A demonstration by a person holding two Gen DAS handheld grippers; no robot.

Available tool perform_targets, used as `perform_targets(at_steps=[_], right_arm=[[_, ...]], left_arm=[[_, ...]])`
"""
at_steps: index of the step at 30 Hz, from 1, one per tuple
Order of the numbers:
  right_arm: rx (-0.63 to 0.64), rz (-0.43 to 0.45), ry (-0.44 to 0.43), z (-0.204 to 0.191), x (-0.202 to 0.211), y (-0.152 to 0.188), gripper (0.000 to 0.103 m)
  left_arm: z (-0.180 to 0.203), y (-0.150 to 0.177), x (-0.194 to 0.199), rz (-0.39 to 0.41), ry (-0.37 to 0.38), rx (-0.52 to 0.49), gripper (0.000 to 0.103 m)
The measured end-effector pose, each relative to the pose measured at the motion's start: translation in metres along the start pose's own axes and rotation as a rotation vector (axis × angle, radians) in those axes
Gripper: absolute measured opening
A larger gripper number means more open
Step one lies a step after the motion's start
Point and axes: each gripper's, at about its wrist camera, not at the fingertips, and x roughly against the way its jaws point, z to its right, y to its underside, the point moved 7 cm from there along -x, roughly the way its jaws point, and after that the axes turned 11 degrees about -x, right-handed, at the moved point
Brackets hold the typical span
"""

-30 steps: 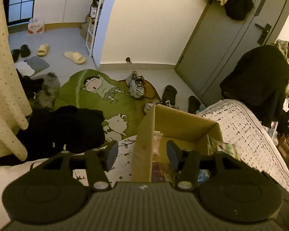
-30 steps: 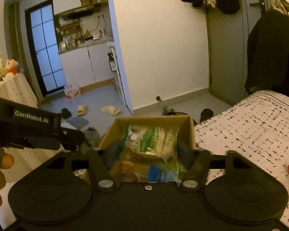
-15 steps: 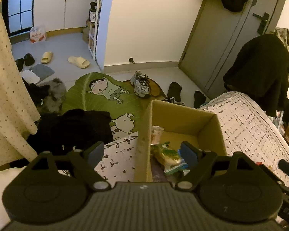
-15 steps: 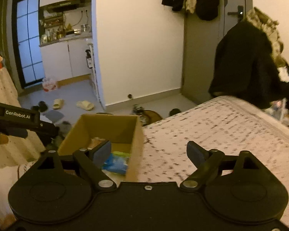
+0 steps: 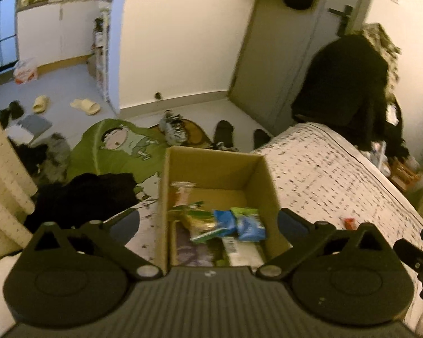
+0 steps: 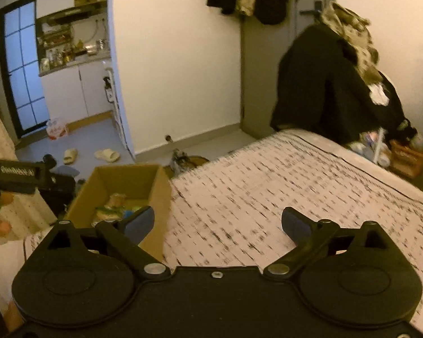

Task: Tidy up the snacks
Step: 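Move the left gripper to the orange bar while the right approaches the long bread packet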

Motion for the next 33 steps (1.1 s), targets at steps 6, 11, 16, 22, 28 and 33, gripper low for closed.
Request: perform_targets(at_steps=[6,11,16,22,28,33], right_arm=[[-0.076,-0.021,0.061,0.035,0.006,0.014,0.097],[-0.174,-0.001,0.103,0.069,0.004,0.008,0.097],[-0.288,0.033,0.137,0.102,0.004,0.005,0.096],[-0.384,0.026,0.176,0.127,-0.005,0.009,0.090],[-0.464,0.027,0.200,0.148,-0.021,0.010,0.084],[-0.505,0.017,0.195,0.159,-0.038,0.011,0.081]], left_arm=[[0.036,0.004,0.000,0.022,0.032,-0.054,0.103],[0.066,0.010,-0.004,0.019,0.084,-0.050,0.103],[0.100,0.012,-0.012,-0.010,0.145,-0.064,0.103],[0.137,0.013,-0.023,-0.016,0.173,-0.103,0.103],[0.166,0.008,-0.037,0.012,0.211,-0.125,0.101],[0.187,0.004,-0.057,0.017,0.227,-0.119,0.098]])
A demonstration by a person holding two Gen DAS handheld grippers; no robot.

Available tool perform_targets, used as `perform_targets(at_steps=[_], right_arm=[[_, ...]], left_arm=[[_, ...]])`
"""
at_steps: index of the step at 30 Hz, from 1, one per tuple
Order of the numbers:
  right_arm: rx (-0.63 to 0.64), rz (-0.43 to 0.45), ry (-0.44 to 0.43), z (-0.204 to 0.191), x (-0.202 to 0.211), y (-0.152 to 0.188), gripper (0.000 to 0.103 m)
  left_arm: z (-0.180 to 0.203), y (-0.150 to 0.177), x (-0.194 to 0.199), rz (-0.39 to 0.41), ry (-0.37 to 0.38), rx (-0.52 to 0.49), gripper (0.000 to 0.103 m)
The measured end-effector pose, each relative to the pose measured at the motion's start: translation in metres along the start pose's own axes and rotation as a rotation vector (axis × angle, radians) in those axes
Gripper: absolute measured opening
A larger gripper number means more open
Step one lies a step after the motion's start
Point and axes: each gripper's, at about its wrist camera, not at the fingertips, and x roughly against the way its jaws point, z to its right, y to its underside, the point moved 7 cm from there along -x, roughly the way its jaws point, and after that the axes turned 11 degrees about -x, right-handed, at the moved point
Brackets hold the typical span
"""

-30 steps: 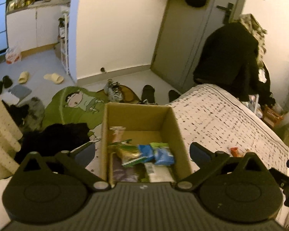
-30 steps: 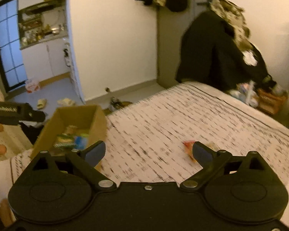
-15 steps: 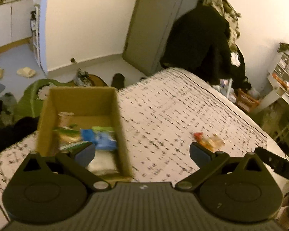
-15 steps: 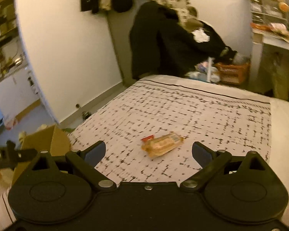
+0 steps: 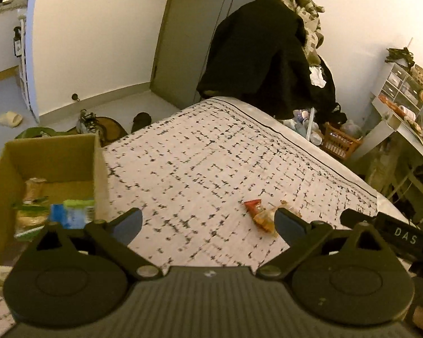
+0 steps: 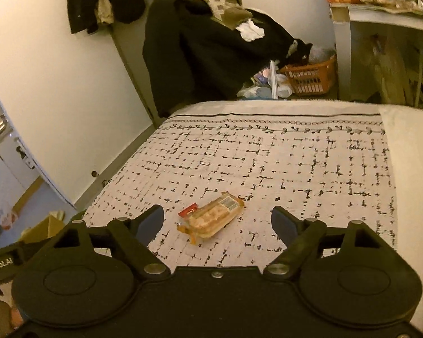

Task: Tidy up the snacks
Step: 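Move the left gripper to the orange bar while the right approaches the long bread packet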

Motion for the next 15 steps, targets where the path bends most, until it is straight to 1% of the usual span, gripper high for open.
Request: perform_targets(at_steps=[2,5,8,10,12,14,15], right_arm=[[-0.018,-0.008,0.006,0.003,-0.009,0.000,0.079],[-0.038,-0.021,0.012,0.006,-0.024,0.001,0.078],[-0.057,-0.032,0.019,0.009,-0.043,0.004,0.078],[-0.062,-0.039,0.024,0.010,-0.055,0.007,0.078],[-0.069,-0.057,0.024,0.009,-0.064,0.012,0.078],[-0.066,-0.066,0.021,0.008,-0.073,0.015,0.078],[-0.067,-0.065,0.020,0.008,-0.077,0.017,0.078]], left_arm=[[0.004,-0.001,-0.010,0.001,0.008,0.002,0.095],[0.008,-0.001,-0.025,0.000,0.025,0.016,0.090],[0.008,0.000,-0.043,-0.016,0.042,0.043,0.077],[0.008,0.002,-0.056,-0.033,0.048,0.064,0.066],[0.008,0.004,-0.068,-0.048,0.061,0.078,0.061],[0.009,0.005,-0.080,-0.056,0.063,0.082,0.059],[0.009,0.006,-0.086,-0.061,0.062,0.081,0.057]])
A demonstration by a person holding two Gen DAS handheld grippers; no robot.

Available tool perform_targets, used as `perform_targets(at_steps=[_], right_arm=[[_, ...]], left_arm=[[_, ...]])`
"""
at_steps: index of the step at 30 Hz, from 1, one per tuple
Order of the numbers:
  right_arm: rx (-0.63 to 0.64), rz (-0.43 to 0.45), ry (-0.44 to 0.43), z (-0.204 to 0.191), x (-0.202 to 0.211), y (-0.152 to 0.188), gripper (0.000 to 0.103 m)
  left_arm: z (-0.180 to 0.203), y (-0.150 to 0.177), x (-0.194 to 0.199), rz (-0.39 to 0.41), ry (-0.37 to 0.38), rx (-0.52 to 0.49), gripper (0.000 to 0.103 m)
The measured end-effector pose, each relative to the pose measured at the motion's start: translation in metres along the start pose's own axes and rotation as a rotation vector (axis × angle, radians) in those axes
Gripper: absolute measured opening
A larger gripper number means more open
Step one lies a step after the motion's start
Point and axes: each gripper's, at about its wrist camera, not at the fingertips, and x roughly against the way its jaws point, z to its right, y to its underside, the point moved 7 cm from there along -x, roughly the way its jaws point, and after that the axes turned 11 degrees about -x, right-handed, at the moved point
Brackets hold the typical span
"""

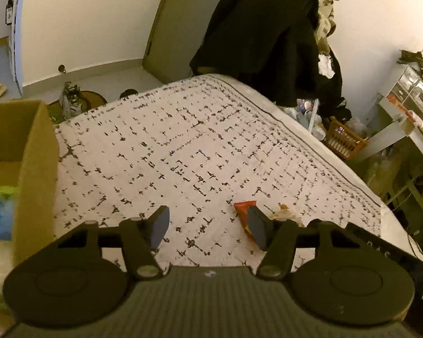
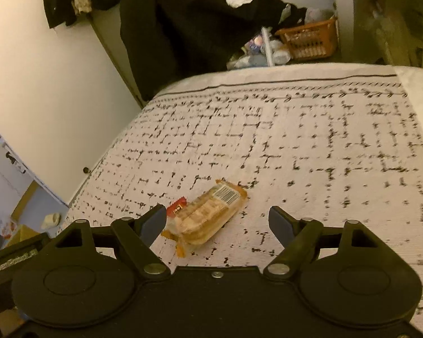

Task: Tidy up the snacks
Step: 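Move the left gripper to the orange bar while the right approaches the long bread packet, then grasp the orange bar with the left gripper while the right grasps the long bread packet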

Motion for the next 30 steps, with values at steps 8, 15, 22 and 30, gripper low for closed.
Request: perform_targets(at_steps=[8,15,22,30], right_arm=[[-0.023,0.012,-0.014,0.001,-0.024,0.001,0.078],[-0.004,0.002,0.006,0.001,-0.042,0.005,0.078],[0.045,-0.032,0.088,0.010,-0.044,0.002,0.048],[-0.022,-0.070,0.091,0.028,-0.033,-0.006,0.037]], left_arm=[[-0.008,0.008,-0.047,-0.059,0.017,0.034,0.051],[-0.010,0.002,-0.070,-0.069,0.021,0.055,0.051],[0.002,-0.009,-0.087,-0.084,0.048,0.055,0.051],[0.035,0.001,-0.095,-0.121,0.143,0.098,0.051]])
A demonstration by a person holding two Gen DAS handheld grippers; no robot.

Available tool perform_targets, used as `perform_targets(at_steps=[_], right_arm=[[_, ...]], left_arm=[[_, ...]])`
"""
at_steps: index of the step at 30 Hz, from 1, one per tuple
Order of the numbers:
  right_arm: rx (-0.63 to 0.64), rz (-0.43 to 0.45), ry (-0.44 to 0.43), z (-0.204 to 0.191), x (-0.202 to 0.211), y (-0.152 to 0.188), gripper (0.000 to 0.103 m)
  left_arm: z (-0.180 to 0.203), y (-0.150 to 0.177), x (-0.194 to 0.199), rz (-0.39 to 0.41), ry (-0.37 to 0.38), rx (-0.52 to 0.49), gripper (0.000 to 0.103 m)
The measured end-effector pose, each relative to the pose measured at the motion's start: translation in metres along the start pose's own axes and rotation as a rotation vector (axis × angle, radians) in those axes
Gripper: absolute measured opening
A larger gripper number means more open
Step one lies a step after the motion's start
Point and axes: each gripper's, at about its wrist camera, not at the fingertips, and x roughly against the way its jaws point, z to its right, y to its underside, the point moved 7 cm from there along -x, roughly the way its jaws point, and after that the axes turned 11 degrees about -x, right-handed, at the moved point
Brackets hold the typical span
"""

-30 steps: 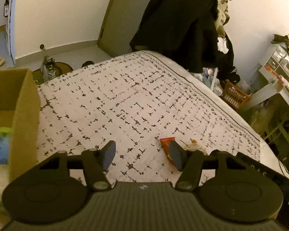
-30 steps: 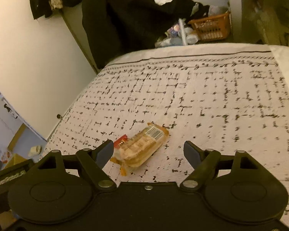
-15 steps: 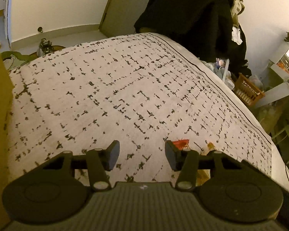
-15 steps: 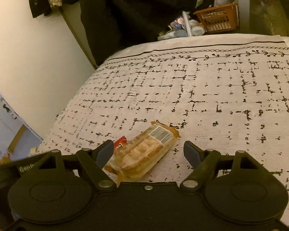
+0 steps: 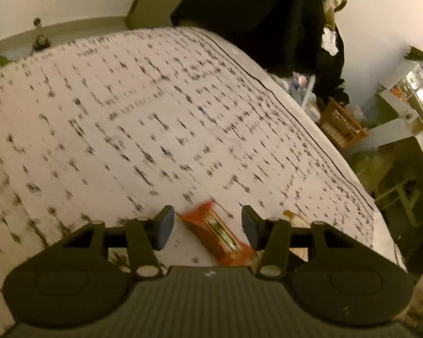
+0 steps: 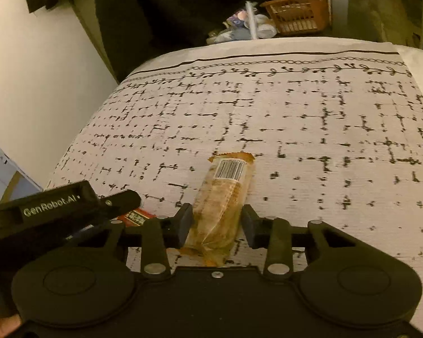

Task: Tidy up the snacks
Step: 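Grasp the orange bar with the left gripper while the right grasps the long bread packet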

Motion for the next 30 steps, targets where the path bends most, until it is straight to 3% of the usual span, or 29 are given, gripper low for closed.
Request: perform_targets(at_steps=[7,12,17,24,26,30], right_arm=[[0.058,-0.001,0.075,0.008,0.008,-0.001,0.039],[0.052,0.027,0.084,0.011,0.007,-0.005,0.048],[0.111,0.031,0.104,0.005,0.002,0.000,0.057],[0.198,0.036,0.140,0.000,-0.003,0.003,0.055],[0.207,0.027,0.130,-0.001,-0.003,0.005,0.039],[0.216,0.027,0.123,-0.003,0.000,0.005,0.035]], left_arm=[[0.012,0.010,-0.009,-0.029,-0.040,-0.004,0.052],[0.020,0.009,-0.015,-0.025,-0.096,-0.027,0.052],[0.030,0.010,-0.021,-0.046,-0.160,-0.139,0.054],[0.016,0.012,-0.012,-0.069,-0.199,-0.166,0.053],[0.011,0.013,-0.010,-0.076,-0.211,-0.172,0.050],[0.006,0.015,-0.005,-0.080,-0.253,-0.203,0.023]])
